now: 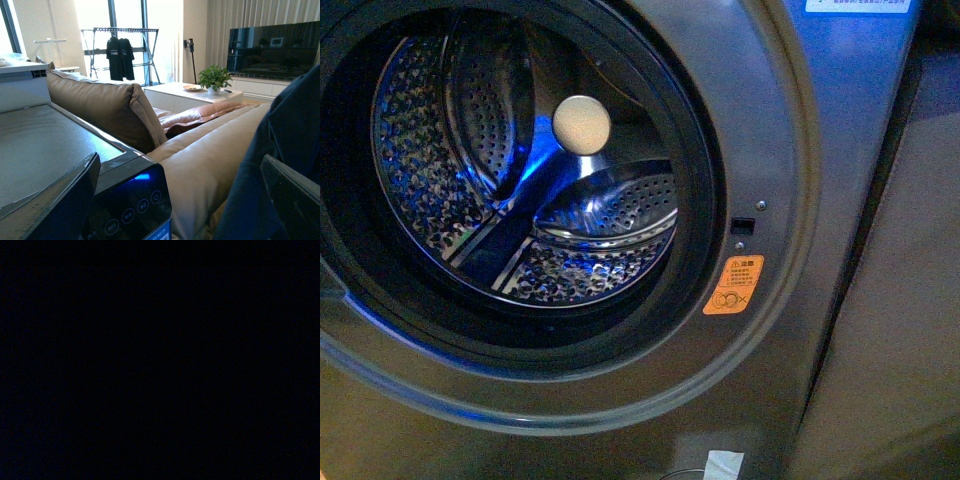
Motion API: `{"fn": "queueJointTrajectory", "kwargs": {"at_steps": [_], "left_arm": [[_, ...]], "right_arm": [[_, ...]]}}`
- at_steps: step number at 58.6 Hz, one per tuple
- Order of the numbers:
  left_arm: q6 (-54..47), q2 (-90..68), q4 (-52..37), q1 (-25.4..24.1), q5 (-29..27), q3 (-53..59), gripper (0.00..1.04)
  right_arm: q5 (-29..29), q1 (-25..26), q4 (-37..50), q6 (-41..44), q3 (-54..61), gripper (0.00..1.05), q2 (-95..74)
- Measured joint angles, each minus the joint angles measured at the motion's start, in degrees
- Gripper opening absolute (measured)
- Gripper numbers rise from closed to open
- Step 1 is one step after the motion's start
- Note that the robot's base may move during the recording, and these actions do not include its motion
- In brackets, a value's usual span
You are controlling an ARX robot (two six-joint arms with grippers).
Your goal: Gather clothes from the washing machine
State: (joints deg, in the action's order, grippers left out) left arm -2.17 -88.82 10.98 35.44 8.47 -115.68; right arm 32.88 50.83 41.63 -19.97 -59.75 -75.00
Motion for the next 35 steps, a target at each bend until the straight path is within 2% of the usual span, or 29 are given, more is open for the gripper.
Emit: {"fn": "queueJointTrajectory", "kwargs": {"at_steps": [8,19,26,35], "left_arm": [[0.0,0.0,0.0,0.0,0.0,0.0,0.98],[0.0,0.0,0.0,0.0,0.0,0.0,0.98],[0.0,0.0,0.0,0.0,0.0,0.0,0.98],[0.0,0.0,0.0,0.0,0.0,0.0,0.98]], "right_arm": [[7.1,8.2,-2.1,4.5,2.8,0.12,-1.9],[13.2,14.1,-9.0,13.8,6.6,0.12,-5.4],[14.6,16.0,-16.2,20.3,8.1,0.12,-9.1],[13.0,17.6,-30.4,30.6,8.4,0.12,-16.9]]}}
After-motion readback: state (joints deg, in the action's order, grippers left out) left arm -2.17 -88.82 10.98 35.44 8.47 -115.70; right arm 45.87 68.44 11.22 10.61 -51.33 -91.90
